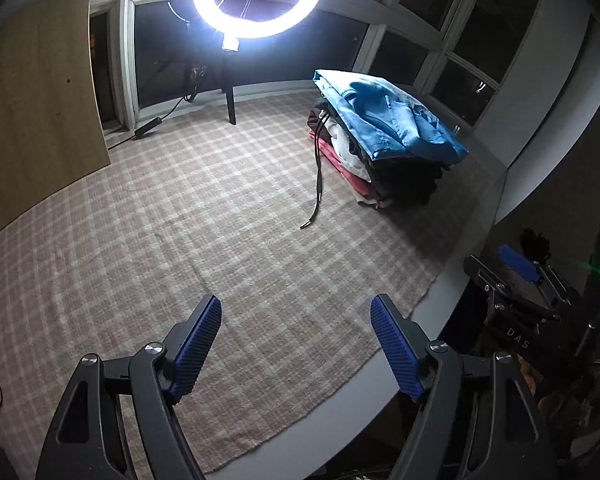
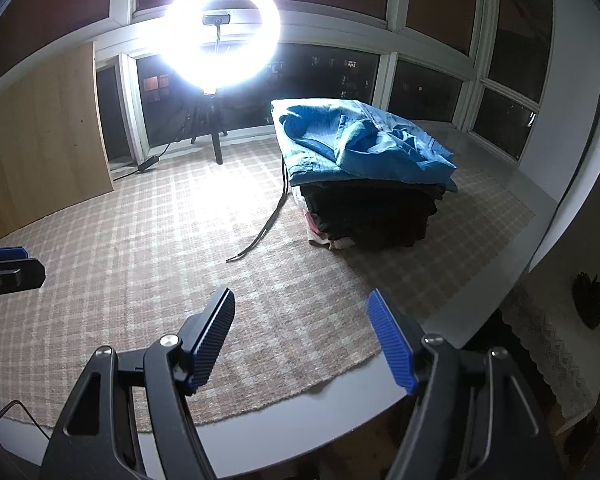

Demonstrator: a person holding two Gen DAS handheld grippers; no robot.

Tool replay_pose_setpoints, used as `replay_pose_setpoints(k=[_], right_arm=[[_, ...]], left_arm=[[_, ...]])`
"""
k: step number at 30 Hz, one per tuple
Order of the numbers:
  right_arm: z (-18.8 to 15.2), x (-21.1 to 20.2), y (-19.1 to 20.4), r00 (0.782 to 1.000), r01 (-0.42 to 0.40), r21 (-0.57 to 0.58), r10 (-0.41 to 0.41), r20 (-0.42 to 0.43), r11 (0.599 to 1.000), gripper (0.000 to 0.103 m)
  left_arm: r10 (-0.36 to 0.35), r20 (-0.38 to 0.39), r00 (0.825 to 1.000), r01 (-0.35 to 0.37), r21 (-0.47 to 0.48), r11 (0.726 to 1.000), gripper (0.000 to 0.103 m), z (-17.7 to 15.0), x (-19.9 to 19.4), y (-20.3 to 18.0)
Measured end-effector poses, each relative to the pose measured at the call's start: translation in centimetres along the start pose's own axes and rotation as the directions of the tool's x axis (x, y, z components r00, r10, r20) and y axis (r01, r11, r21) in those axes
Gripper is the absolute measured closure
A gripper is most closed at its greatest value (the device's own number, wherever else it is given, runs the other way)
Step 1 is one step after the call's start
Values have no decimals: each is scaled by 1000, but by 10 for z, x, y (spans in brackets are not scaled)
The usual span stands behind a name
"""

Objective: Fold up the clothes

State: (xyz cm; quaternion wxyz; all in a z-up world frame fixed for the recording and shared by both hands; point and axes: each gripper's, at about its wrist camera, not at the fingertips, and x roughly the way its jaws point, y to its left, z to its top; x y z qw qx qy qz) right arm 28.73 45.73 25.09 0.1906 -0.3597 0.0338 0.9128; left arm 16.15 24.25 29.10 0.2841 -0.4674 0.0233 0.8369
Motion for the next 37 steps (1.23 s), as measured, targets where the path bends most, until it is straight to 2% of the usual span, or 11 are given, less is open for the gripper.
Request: replay_pose_setpoints(k=[8, 23, 29, 34, 37], right_arm=[[-1, 1, -2, 1000, -5, 15, 5, -4, 1000, 34], [0, 4, -3, 1000, -11, 13, 11, -11, 1000, 34], [-2, 4, -3, 1000, -10, 21, 11, -17, 1000, 34], [-1, 7, -2, 1000, -9, 19, 10, -21, 1000, 34], [0, 9, -1, 1000, -8, 10, 8, -23, 1000, 34]], left_arm=[[44, 4, 999, -44, -8, 999, 28, -2, 0, 2], [32, 14, 999, -32, -15, 999, 28, -2, -1, 6], [61, 68, 996, -63, 34, 997, 28, -2, -8, 0], [48, 41, 998, -47, -17, 999, 27, 0, -3, 7], [24, 81, 996, -24, -10, 1000, 27, -2, -8, 6]])
